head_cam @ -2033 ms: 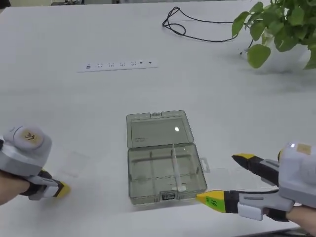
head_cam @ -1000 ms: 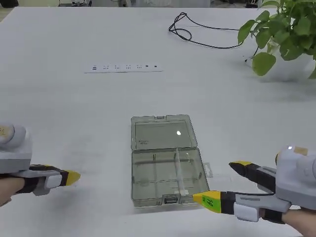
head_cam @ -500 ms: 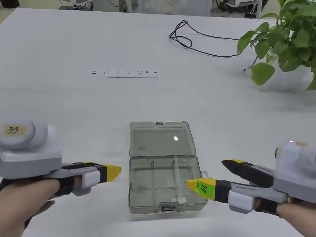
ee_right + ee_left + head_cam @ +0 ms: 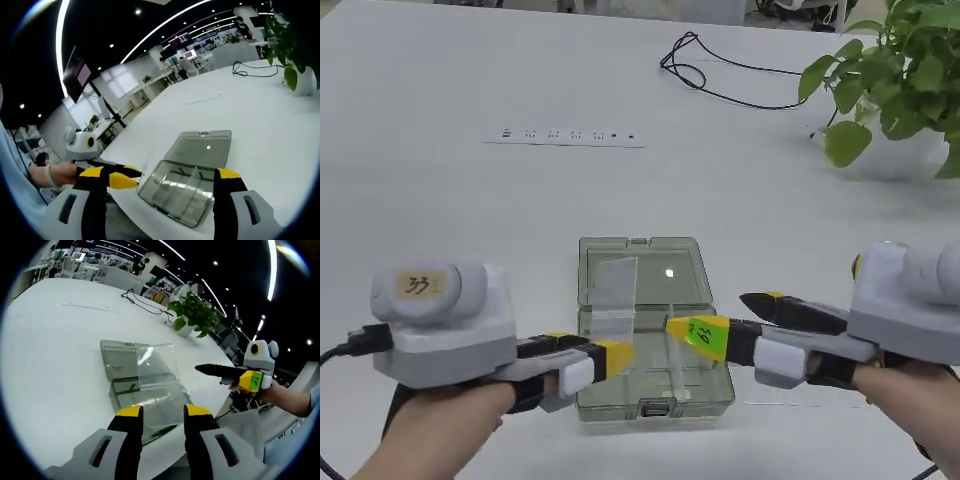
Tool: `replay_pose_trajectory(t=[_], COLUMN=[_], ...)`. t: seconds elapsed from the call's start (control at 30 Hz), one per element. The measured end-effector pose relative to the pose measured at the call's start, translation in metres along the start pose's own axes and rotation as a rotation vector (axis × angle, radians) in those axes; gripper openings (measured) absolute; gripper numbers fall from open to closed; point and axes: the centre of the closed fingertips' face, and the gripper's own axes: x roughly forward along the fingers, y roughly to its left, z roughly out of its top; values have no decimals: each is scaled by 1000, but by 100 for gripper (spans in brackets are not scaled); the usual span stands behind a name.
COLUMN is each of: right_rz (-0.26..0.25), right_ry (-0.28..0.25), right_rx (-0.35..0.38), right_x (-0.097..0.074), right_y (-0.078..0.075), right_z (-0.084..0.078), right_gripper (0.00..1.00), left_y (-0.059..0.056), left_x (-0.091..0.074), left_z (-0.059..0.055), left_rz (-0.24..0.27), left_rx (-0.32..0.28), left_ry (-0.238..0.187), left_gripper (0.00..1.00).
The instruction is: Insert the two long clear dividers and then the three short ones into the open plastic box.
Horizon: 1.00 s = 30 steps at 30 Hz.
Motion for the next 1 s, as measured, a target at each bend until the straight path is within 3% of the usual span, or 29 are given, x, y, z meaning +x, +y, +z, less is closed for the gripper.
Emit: replay_pose_trajectory(t=[0.27,0.37,0.43,0.5,0.63,0.7,1.0], right_rz=[34,64,59,43,20,13,10], right_ry=[60,31,51,53,108,129,164], right_rx=[-8,-44,-22,-15,15,41,75], right_x=[12,13,15,17,20,21,26], right_y=[9,17,18,15,10,8,9], right_z=[-4,2,2,4,-1,-2,-1], right_gripper=[66,44,34,30,19,18,5], left_y=[-16,-19,-22,-25,-27,-28,-31], left_x=[8,10,11,13,14,15,18], left_z=[-4,-3,-2,-2,0,1,3], left_rz=[-16,-20,-22,-25,-24,-23,-33], left_rx=[-2,-11,-16,-18,-13,-19,-20], left_ry=[-18,-31,-41,-45,-53,-60,-61], left_gripper=[30,30,30,30,30,30,30])
